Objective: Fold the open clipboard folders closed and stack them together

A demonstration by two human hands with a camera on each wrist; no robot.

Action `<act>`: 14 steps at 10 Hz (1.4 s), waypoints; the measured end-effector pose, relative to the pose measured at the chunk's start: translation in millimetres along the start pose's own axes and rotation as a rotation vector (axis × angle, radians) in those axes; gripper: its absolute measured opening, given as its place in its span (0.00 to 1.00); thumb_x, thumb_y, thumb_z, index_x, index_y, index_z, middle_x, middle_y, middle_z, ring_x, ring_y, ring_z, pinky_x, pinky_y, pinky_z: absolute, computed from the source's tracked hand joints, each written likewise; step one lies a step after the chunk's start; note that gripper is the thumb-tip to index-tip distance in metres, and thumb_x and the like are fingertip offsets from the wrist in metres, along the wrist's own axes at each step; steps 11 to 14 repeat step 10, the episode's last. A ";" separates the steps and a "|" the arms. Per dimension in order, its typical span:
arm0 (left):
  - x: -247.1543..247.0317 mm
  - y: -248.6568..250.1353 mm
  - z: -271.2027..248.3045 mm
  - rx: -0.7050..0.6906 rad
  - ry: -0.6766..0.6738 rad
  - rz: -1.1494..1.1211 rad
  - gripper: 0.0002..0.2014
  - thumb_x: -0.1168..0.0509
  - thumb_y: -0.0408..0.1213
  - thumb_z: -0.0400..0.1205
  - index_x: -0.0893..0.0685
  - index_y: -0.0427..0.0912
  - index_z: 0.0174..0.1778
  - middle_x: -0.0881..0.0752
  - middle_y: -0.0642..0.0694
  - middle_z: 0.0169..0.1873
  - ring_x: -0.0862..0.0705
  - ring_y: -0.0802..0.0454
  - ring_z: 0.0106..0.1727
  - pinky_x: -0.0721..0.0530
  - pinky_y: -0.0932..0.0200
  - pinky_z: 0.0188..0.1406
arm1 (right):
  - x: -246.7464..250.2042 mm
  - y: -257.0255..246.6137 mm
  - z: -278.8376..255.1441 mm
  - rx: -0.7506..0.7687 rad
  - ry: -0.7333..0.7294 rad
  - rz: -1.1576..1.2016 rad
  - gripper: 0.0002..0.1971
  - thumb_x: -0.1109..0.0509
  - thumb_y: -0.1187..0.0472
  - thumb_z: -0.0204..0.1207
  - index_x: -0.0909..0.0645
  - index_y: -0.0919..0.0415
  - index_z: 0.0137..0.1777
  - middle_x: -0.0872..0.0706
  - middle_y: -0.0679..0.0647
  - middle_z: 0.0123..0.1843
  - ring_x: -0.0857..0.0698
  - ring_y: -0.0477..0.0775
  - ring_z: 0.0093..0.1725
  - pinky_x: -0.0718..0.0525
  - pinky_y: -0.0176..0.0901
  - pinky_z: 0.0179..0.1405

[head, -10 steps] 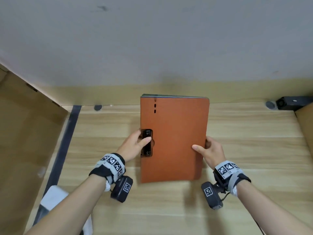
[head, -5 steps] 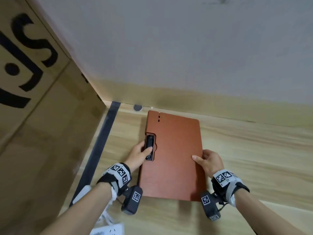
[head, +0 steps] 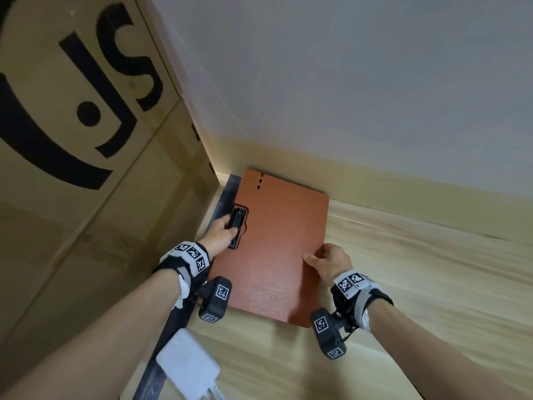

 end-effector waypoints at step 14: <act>21.1 4.6 4.9 -0.064 0.323 0.117 0.24 0.39 0.36 0.77 0.26 0.43 0.72 0.18 0.39 0.65 0.18 0.36 0.63 0.19 0.41 0.63 | 25.3 -2.1 -12.9 -0.025 -0.019 0.090 0.23 0.33 0.51 0.80 0.23 0.63 0.71 0.17 0.60 0.67 0.19 0.59 0.67 0.24 0.46 0.68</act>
Point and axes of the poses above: each hand's wrist, its own z-axis towards the middle knuckle, its own x-axis out of the back of the hand, y = z × x, the point moved 8 cm from there along z, towards the middle knuckle
